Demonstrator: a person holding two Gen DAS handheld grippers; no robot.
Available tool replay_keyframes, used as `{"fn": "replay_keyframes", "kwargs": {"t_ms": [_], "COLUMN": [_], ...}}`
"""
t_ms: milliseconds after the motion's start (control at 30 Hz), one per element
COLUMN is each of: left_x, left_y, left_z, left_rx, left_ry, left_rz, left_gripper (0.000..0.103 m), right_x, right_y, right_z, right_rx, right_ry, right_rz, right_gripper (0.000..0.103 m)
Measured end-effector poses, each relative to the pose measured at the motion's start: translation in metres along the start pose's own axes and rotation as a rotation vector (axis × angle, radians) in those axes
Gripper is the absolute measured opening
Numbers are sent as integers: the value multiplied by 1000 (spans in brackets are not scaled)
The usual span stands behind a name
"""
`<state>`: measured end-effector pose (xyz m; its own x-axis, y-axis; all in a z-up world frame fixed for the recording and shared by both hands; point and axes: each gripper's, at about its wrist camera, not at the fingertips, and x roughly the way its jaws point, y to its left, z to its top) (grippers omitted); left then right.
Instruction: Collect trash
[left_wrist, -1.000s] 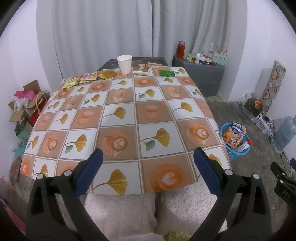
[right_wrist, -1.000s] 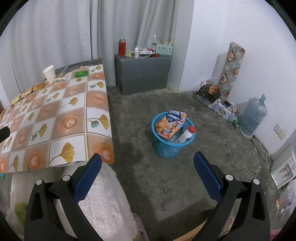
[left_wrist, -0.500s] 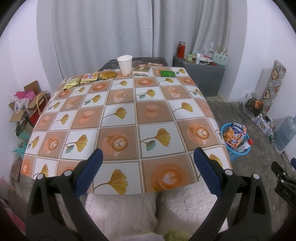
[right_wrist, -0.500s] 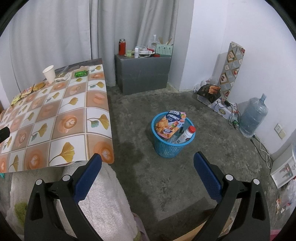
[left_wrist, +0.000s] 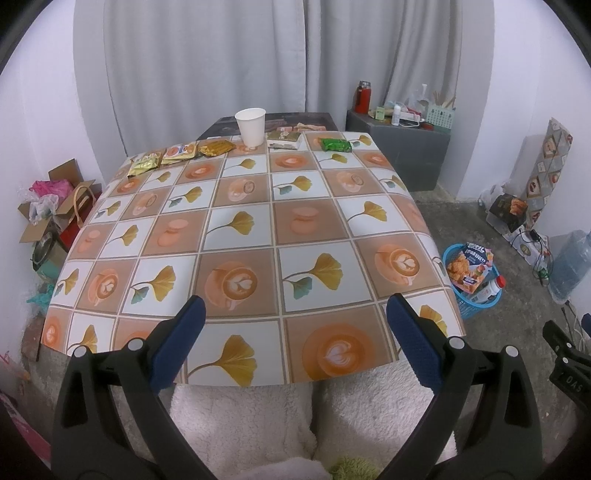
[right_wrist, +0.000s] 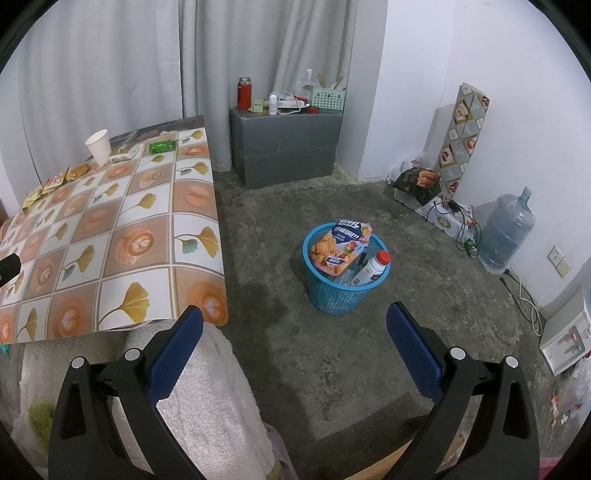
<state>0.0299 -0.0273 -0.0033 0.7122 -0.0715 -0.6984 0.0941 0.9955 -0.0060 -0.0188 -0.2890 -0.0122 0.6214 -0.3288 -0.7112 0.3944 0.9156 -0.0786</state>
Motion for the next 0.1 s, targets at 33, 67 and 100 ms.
{"fn": "replay_keyframes", "kwargs": {"t_ms": [33,67,100], "left_x": [0,0,0], "left_y": [1,0,2], "left_z": [0,0,1], "left_rx": [-1,2,1], "left_ry": [1,1,1], "left_rz": [0,1,3], "left_gripper": [94,94,94], "right_x": [0,0,0], "right_y": [0,0,0], "right_z": [0,0,0], "right_rx": [0,0,0], "right_ry": [0,0,-1], "right_rz": [0,-1,0], "right_gripper": [97,97,97]}}
